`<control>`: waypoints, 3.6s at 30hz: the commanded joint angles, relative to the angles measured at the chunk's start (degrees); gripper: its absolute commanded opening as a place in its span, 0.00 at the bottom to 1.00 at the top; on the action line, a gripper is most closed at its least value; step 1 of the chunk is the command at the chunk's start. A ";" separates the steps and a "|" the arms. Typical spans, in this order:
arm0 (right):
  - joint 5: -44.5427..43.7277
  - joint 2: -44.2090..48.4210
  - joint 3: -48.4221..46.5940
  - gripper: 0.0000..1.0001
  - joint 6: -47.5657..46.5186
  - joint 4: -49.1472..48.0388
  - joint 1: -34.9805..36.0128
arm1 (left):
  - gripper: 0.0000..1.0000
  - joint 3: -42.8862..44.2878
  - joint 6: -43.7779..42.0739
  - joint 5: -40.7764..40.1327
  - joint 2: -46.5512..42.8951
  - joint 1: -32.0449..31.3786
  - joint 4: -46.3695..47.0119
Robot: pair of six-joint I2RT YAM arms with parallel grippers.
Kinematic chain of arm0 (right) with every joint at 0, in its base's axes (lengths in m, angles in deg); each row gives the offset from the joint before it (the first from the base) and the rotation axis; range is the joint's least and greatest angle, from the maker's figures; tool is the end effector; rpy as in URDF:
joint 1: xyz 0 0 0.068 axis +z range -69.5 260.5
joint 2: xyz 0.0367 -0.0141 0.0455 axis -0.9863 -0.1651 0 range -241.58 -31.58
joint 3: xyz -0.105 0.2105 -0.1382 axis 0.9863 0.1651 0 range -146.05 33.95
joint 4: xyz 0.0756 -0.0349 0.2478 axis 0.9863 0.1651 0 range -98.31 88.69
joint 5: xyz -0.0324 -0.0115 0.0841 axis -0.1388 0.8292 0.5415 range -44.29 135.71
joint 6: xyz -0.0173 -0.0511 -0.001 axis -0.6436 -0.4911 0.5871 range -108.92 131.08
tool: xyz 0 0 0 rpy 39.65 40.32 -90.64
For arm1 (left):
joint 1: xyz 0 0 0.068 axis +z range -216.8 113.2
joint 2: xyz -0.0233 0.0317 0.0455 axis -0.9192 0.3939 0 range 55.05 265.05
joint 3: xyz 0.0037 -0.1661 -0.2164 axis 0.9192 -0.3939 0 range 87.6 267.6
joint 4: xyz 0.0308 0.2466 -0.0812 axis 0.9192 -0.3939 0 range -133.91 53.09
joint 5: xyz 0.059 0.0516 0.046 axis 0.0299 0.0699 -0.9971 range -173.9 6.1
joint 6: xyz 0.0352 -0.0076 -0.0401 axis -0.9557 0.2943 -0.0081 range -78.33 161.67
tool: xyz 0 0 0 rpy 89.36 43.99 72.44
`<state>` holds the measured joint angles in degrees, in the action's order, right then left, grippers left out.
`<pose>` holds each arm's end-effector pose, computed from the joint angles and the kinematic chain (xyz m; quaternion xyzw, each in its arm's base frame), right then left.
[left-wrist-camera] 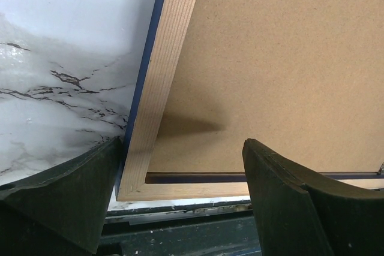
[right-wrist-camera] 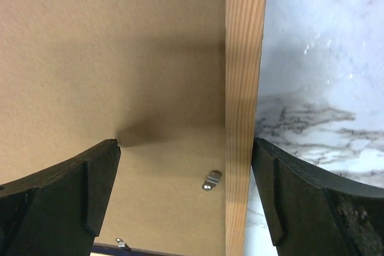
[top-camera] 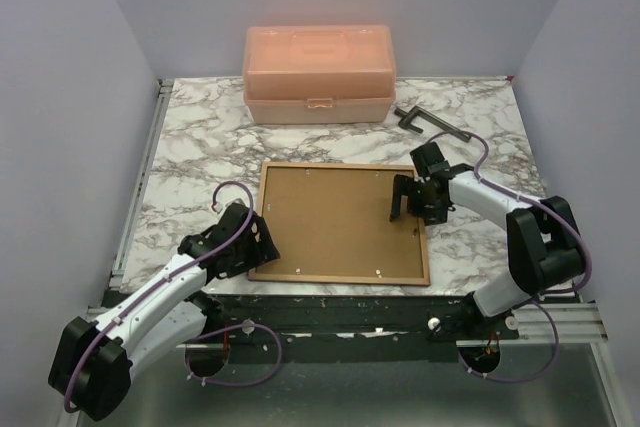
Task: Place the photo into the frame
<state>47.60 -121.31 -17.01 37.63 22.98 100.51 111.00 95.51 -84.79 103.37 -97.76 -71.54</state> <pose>0.2671 0.0986 0.1678 0.0533 0.9833 0.0833 0.1526 0.1267 -0.0753 0.1675 -0.1933 0.9453 -0.1716 0.1990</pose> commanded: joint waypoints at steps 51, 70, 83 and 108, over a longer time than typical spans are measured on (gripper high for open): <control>-3.51 2.32 0.72 0.85 3.68 3.04 -5.47 | 0.83 -1.32 0.91 4.36 6.18 -1.02 2.90; -3.88 0.39 1.87 0.05 3.33 1.23 -6.47 | 0.83 -1.33 0.74 4.49 6.74 -1.08 3.26; -2.86 2.78 -1.82 0.56 2.82 3.42 -6.48 | 0.83 -0.16 0.65 3.62 6.01 -1.12 1.97; 11.94 2.46 1.22 0.90 3.03 0.04 -10.29 | 0.84 5.07 4.85 6.78 14.97 -9.54 9.23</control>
<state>54.68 -119.74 -16.86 40.36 22.69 90.23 117.69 95.27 -82.69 117.92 -102.77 -68.09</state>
